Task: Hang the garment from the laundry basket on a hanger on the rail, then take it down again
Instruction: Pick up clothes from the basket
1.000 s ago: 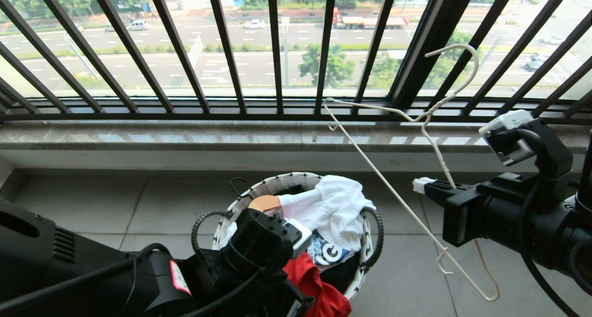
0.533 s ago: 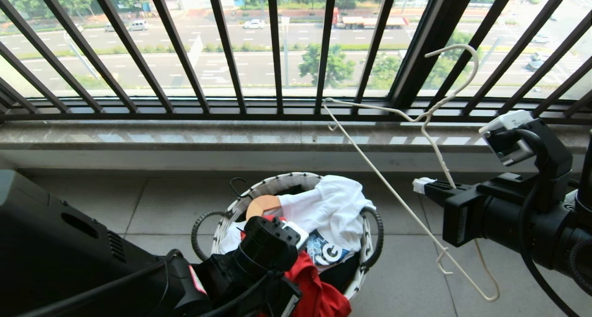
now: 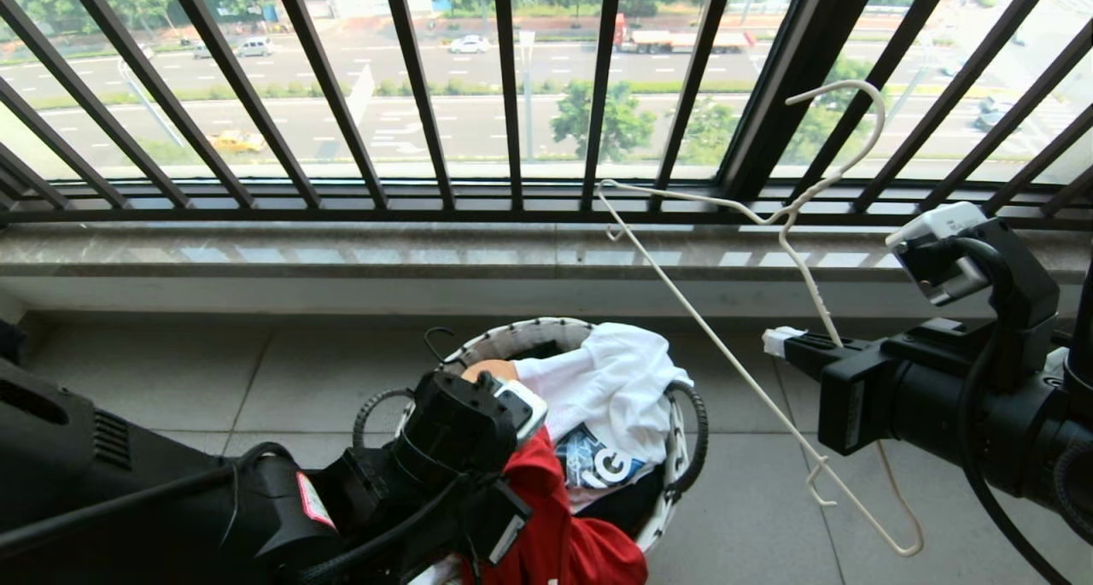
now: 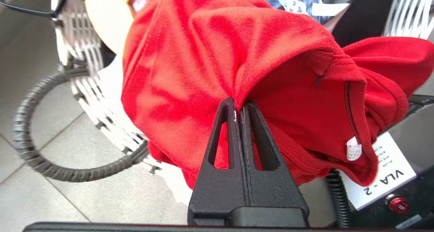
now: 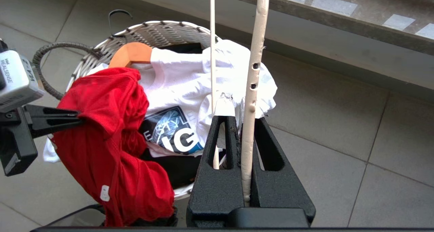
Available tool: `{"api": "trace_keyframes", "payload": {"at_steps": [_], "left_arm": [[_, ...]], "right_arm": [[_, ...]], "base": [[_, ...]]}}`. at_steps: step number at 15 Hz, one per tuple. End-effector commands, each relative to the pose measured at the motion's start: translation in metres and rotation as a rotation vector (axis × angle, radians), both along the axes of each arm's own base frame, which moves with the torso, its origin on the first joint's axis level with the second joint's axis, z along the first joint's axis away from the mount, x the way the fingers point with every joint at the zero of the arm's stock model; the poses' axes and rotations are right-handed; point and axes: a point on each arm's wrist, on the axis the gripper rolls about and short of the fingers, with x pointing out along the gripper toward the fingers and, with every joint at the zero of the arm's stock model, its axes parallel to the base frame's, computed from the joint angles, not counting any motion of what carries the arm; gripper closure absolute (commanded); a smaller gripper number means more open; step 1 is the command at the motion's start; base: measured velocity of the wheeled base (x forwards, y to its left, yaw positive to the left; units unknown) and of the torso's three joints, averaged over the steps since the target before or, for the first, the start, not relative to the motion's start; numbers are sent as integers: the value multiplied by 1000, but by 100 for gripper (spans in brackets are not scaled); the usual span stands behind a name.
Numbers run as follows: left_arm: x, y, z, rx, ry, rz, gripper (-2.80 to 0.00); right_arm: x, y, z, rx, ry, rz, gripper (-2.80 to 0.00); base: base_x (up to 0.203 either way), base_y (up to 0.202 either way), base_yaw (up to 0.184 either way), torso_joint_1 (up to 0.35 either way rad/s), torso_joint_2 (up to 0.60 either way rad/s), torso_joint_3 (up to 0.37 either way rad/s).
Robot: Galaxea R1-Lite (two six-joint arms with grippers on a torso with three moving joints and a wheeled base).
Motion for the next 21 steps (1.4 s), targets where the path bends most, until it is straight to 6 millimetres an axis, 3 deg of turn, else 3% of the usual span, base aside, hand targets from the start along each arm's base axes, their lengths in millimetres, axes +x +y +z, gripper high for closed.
{"api": "trace_keyframes", "payload": {"at_steps": [1, 7, 9, 11, 15, 20, 21], "left_arm": [[-13, 19, 37, -19, -135, 25, 0], [-45, 58, 91, 42, -252, 119, 0], [-47, 61, 103, 31, -264, 138, 0], [-41, 55, 94, 54, -235, 145, 0], [-22, 47, 56, 193, -133, 187, 0], [-20, 51, 34, 337, -13, 188, 0], [-19, 53, 33, 344, -5, 195, -280]], "right_arm": [[0, 0, 1, 3, -4, -1, 0], [1, 0, 2, 5, -8, -7, 0], [2, 0, 2, 4, -7, -7, 0], [2, 0, 3, 7, -10, -10, 0], [3, -2, 4, 8, -12, -19, 0], [4, -3, 4, 9, -13, -25, 0], [4, -3, 4, 9, -13, -25, 0]], "base": [[0, 0, 0, 0, 0, 0], [0, 0, 0, 0, 0, 0], [0, 0, 0, 0, 0, 0], [0, 0, 0, 0, 0, 0], [0, 0, 0, 0, 0, 0], [0, 0, 0, 0, 0, 0], [0, 0, 0, 0, 0, 0]]}}
